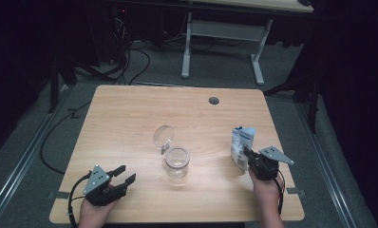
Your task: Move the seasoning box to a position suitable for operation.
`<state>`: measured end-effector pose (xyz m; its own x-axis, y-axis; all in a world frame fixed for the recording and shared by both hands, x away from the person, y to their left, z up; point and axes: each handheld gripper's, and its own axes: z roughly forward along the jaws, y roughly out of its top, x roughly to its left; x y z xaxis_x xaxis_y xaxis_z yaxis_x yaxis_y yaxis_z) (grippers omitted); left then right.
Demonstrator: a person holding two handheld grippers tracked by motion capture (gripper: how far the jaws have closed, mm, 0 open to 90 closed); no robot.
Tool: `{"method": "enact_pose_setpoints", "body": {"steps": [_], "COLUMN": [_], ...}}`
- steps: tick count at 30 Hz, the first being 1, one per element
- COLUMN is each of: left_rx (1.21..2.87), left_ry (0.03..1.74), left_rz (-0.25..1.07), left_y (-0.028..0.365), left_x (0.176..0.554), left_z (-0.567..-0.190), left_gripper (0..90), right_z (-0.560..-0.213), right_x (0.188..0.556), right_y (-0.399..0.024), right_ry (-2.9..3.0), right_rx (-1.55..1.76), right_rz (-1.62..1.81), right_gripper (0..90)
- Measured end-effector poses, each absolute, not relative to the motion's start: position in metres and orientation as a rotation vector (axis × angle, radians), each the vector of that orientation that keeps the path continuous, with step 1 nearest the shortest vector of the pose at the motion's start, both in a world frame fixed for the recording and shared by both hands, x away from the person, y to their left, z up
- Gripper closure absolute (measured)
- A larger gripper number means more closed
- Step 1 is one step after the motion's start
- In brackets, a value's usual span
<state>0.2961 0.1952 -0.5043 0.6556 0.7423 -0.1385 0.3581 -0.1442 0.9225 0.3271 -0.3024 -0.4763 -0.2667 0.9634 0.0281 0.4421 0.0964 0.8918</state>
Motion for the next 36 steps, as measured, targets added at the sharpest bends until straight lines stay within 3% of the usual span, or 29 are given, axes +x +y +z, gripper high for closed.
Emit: {"method": "enact_pose_setpoints", "body": {"steps": [7, 16, 36], "left_rx": [1.744, 1.776, 1.786], "left_ry": [0.864, 0.854, 0.797], "left_rz": [0.380, 0.468, 0.432], "left_y": [0.194, 0.198, 0.187], "left_x": [0.298, 0.298, 0.298], "left_z": [-0.517, -0.523, -0.525], "left_gripper": [46.1, 43.4, 42.2], "right_z": [-0.462, -0.450, -0.434], "right_x": [0.326, 0.326, 0.319], "right_y": [-0.294, -0.280, -0.266], "right_ry": [1.849, 1.861, 2.063], "right_rx": [1.403, 1.397, 1.402], "right_rz": [1.125, 1.119, 1.034], "right_gripper": [89.9, 89.9, 89.8]}}
